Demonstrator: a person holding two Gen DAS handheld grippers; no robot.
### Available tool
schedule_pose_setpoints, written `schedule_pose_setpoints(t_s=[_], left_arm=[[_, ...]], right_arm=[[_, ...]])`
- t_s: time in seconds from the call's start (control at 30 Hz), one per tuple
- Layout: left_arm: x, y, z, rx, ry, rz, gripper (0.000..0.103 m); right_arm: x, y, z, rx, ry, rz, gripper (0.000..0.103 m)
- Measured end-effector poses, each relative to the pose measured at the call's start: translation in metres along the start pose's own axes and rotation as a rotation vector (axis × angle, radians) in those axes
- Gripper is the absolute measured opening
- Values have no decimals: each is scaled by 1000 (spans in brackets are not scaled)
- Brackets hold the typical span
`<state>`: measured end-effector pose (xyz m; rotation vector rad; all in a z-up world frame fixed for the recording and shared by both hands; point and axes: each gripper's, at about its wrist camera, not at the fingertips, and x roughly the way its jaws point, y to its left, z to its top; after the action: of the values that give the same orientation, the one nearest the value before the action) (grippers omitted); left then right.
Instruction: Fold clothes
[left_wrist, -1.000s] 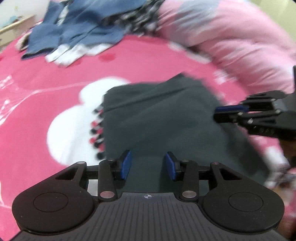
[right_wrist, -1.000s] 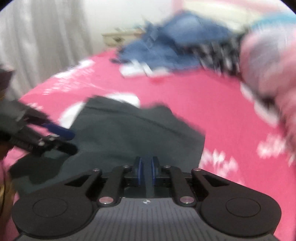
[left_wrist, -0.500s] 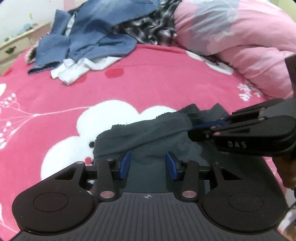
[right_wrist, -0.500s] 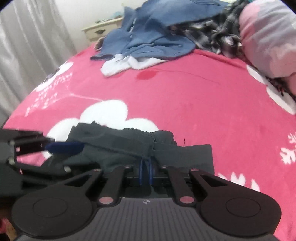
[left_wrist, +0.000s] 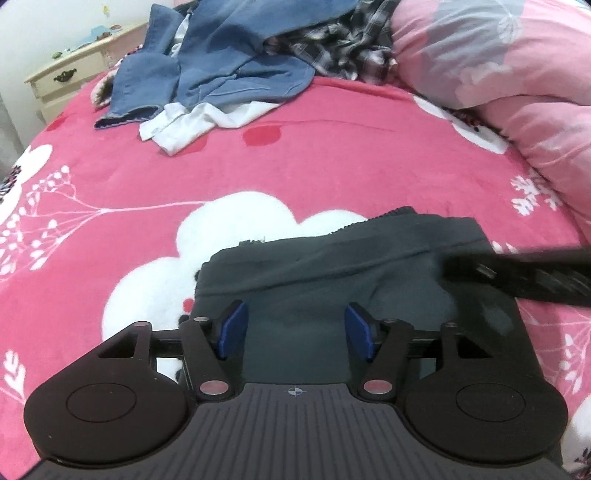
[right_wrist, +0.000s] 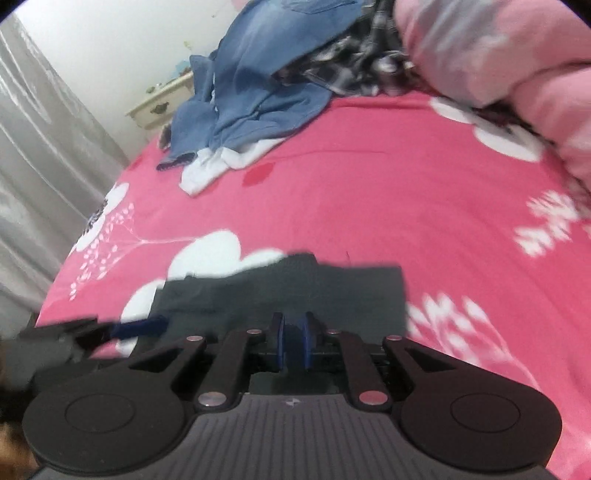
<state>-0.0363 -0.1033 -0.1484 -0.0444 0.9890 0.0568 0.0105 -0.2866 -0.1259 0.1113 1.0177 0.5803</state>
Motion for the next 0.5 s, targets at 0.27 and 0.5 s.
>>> schedule_pose_setpoints(t_s=[0.27, 0.5], left_arm=[[0, -3, 0, 15, 16, 29, 65], [-3, -3, 1, 18, 23, 54, 67]], right_arm=[[-27, 18, -57, -64, 115, -10, 14], [-2, 26, -72, -137, 190, -50, 14]])
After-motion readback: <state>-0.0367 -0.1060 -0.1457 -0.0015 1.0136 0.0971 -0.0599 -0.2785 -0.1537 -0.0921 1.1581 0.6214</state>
